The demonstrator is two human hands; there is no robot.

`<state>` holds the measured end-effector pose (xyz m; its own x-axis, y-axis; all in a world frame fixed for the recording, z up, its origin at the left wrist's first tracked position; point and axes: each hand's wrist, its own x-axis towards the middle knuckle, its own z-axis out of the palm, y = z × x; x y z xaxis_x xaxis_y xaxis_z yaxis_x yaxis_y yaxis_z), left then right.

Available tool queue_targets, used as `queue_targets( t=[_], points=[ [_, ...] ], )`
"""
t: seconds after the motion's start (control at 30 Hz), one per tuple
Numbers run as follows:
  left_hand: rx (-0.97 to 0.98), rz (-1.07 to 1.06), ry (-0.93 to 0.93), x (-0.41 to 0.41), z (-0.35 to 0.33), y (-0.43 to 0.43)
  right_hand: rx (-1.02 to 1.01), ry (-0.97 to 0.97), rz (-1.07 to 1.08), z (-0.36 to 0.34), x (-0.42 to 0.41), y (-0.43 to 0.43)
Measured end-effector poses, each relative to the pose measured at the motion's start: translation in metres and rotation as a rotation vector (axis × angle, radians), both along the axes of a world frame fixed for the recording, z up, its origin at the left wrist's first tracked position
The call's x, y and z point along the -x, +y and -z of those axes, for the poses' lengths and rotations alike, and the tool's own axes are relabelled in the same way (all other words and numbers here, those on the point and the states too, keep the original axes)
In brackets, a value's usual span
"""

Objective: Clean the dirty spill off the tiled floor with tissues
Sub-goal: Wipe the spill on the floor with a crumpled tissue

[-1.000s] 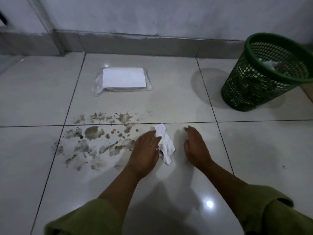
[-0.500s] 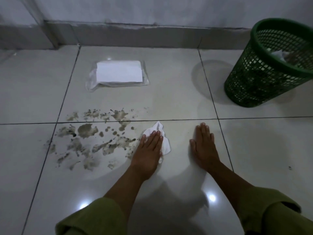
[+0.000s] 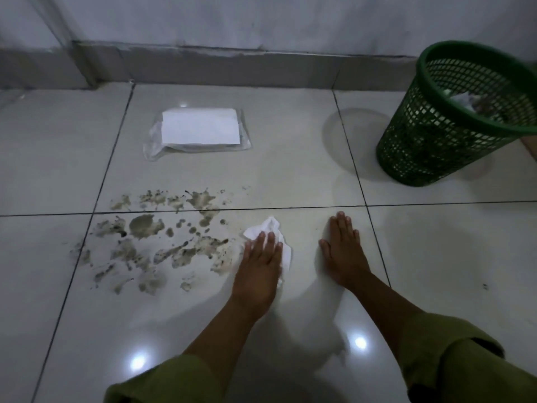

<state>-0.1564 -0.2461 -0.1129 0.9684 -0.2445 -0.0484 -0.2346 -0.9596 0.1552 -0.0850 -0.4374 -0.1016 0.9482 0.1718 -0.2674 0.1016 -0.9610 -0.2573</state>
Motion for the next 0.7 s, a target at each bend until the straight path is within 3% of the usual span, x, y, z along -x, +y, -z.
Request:
queue_targets(
  t=[0.23, 0.47, 0.7],
  points=[
    [-0.029, 0.228, 0.006, -0.004, 0.008, -0.001, -0.043, -0.077, -0.033, 0.005, -0.003, -0.01],
    [0.001, 0.212, 0.042, -0.041, 0.009, -0.024, -0.104, -0.163, -0.025, 0.015, -0.012, -0.02],
    [-0.048, 0.145, 0.043, -0.081, 0.001, -0.045, -0.021, -0.237, 0.003, 0.027, -0.02, -0.018]
  ],
)
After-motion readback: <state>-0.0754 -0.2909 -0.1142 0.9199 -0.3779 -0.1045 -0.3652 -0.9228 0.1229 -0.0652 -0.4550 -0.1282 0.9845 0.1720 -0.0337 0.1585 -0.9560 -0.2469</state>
